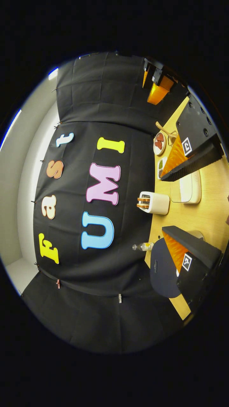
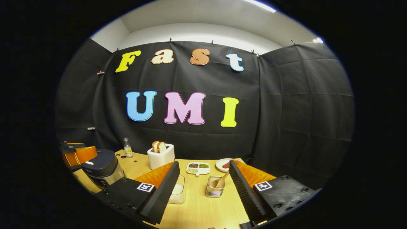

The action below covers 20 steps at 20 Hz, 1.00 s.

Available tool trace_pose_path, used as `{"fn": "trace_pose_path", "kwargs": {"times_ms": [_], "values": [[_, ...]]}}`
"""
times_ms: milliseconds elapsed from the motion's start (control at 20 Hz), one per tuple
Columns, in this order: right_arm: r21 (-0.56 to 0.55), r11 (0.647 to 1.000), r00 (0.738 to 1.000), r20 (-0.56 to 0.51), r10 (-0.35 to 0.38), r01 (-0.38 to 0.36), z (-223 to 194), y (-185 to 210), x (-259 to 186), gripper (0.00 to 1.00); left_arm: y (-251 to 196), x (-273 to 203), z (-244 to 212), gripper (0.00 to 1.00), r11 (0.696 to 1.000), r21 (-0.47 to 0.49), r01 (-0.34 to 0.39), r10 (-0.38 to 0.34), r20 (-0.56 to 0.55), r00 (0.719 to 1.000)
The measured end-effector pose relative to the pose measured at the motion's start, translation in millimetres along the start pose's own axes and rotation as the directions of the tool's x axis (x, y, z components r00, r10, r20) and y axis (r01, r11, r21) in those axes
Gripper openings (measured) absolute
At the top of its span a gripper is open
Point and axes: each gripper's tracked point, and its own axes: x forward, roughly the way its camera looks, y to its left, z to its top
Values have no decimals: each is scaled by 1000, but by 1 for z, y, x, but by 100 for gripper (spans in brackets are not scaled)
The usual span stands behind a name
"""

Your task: Close the left gripper, press the button to open the rice cooker; take a wooden spoon from the chopstick holder with the right hand, scoop a spoonful of rice and pour it into the rice cooker, then put the wooden spoon back into the chopstick holder.

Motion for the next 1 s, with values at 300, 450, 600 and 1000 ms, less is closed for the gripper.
{"fn": "trace_pose_path", "kwargs": {"times_ms": [300, 450, 600, 1000], "values": [[17, 1000, 1000, -13, 14, -14, -4, -15, 32, 98, 7, 15, -1, 95, 999, 23, -39, 40, -47, 998], [44, 999, 999, -27, 27, -25, -13, -17, 43, 98, 18, 22, -3, 95, 998, 30, -63, 65, -77, 995], [62, 997, 998, -36, 47, -45, -17, -15, 50, 98, 37, 29, 0, 95, 996, 20, -86, 87, -101, 991], [71, 991, 992, -39, 119, -117, -22, 4, 62, 98, 120, 42, -1, 37, 980, 74, -184, 195, -178, 965]]}}
